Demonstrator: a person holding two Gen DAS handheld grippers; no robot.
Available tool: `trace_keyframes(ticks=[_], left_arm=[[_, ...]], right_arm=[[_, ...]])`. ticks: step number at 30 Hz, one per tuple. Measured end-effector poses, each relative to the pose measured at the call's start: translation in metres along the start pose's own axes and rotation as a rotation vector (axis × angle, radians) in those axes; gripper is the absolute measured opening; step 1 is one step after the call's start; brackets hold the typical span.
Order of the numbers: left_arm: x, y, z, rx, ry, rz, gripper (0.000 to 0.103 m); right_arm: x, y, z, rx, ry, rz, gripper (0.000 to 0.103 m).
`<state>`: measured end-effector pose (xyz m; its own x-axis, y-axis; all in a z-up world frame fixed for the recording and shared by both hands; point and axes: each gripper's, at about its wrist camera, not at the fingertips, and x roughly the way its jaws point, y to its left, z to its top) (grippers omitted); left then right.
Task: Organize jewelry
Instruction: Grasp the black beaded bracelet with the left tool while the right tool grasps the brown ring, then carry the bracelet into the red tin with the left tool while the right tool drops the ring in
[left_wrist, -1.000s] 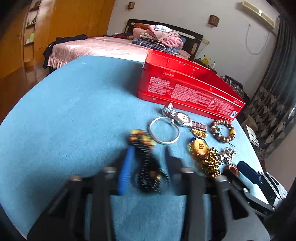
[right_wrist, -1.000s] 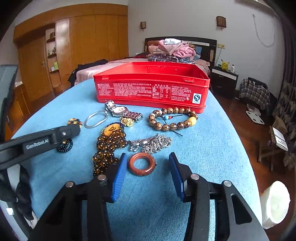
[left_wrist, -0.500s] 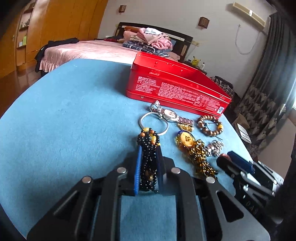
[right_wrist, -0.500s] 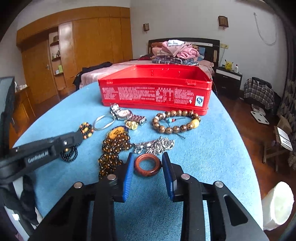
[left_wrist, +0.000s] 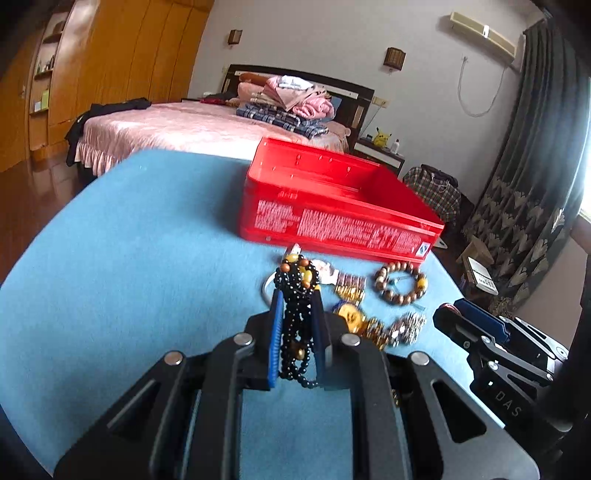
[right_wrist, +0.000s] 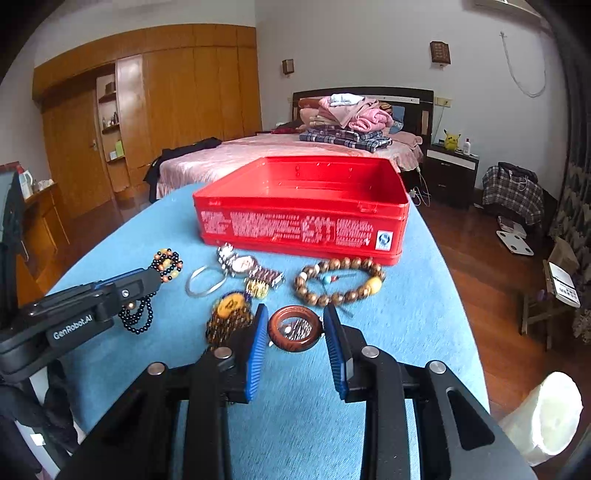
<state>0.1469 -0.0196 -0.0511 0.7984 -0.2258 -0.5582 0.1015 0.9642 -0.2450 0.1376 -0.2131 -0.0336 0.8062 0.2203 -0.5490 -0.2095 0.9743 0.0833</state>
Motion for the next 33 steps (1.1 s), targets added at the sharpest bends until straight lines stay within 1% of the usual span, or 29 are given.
trace_keyframes(ticks=[5,10,14,19,25,31,33], left_arm=[[0.001,-0.003,0.019,-0.011,-0.037,-0.011,0.013],[0.004,-0.01,0.044,-0.007,-0.081,-0.017,0.013],[0.012,-0.017,0.068,-0.002,-0.115,-0.031,0.013],[0.028,-0.027,0.091,0.018,-0.144,-0.042,0.013],[0.056,-0.035,0.109,0.038,-0.134,-0.046,0.013],[0.087,-0.034,0.12,0.064,-0.098,-0.036,0.013],[0.094,-0.032,0.12,0.066,-0.083,-0.041,0.014]], right_arm=[[0.001,-0.006,0.017,0.017,-0.024,-0.011,0.031],[0.006,-0.011,0.044,0.017,-0.06,-0.019,0.031],[0.015,-0.015,0.072,0.02,-0.089,-0.011,0.031],[0.033,-0.019,0.096,0.019,-0.097,-0.013,0.031],[0.062,-0.024,0.115,0.013,-0.086,-0.019,0.03],[0.089,-0.032,0.121,0.029,-0.05,-0.012,0.031],[0.095,-0.034,0.12,0.027,-0.037,-0.015,0.033]])
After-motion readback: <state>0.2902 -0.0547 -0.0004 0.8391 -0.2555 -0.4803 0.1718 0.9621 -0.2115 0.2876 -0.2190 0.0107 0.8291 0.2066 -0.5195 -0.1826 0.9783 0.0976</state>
